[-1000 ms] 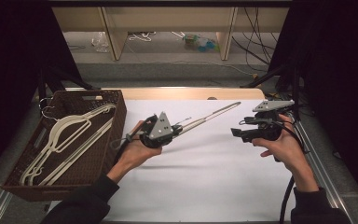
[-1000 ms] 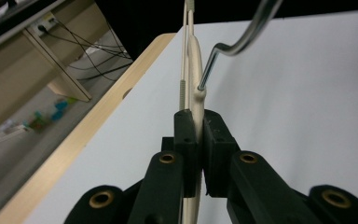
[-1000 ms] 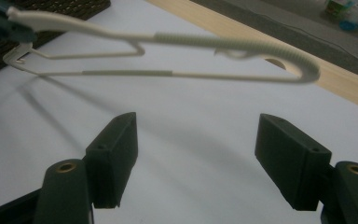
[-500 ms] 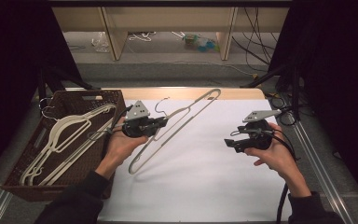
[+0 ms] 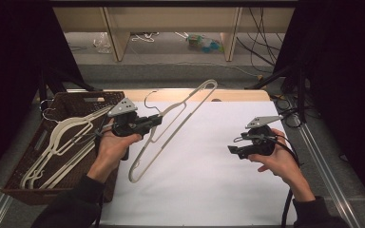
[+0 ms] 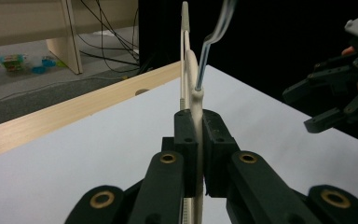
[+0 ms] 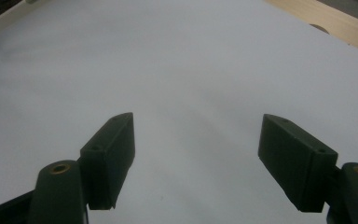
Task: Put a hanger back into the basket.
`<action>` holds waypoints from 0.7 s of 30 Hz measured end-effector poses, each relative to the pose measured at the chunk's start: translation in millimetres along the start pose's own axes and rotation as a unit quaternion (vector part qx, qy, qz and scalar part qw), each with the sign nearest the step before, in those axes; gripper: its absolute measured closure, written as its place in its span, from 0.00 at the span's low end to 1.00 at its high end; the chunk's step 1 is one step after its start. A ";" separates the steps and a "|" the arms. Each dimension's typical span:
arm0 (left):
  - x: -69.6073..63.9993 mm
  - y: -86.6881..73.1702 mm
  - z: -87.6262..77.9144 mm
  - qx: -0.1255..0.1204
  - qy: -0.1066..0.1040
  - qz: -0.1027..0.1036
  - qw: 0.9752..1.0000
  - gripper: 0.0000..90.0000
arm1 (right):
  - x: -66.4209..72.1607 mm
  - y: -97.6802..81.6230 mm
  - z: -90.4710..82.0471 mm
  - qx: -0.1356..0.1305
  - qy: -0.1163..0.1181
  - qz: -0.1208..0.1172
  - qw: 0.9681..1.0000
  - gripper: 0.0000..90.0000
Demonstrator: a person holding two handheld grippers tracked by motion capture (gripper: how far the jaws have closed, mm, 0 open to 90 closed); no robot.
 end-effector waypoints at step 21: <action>-6.3 21.2 -62.0 -0.049 -0.023 -0.029 0.998 0.95 | 1.3 -13.1 9.5 0.009 0.008 -0.008 1.000 0.29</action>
Point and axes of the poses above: each handheld gripper's, and its own axes: z roughly forward along the jaws, y roughly out of its top, x roughly to its left, the point moved 1 cm from there along z, roughly forward along the jaws, and after that the axes turned 9 degrees about x, right-handed, at the moved point
